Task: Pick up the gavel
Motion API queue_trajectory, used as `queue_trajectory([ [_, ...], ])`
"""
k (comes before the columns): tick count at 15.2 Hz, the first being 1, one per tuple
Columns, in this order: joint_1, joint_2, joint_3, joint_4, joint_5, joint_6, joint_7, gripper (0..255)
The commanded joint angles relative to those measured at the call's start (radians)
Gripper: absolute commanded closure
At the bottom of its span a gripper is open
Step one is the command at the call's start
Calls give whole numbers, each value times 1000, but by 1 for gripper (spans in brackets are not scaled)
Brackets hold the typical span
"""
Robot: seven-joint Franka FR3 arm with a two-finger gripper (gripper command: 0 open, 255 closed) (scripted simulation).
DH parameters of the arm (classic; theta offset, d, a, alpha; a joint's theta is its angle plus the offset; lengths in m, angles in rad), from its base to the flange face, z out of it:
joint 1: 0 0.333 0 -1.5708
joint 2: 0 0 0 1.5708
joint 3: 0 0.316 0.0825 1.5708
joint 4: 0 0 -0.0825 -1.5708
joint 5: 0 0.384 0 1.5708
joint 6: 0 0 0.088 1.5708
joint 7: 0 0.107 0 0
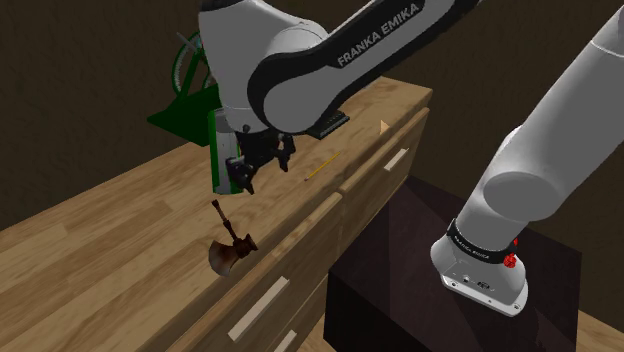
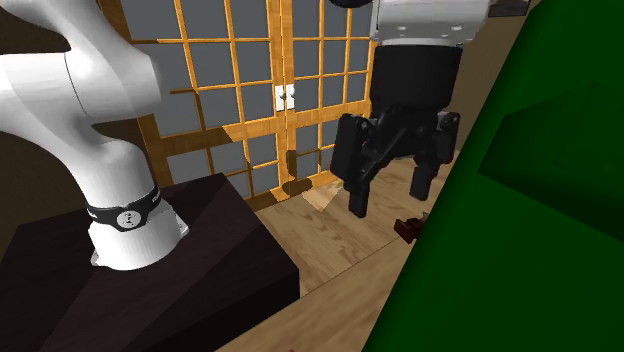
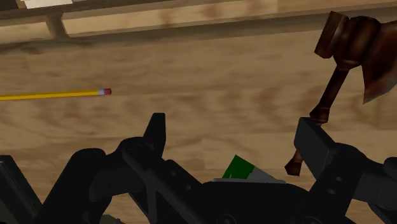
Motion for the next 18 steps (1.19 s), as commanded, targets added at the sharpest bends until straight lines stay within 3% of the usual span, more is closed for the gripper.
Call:
queue_trajectory([
  [1, -5, 99, 34, 57, -77, 17, 99, 0],
  [4, 19, 250, 53, 154, -205, 19, 243, 0],
  [9, 130, 486, 12, 346, -381, -16, 430, 0],
  [18, 155, 550, -22, 323, -439, 55, 475, 0],
])
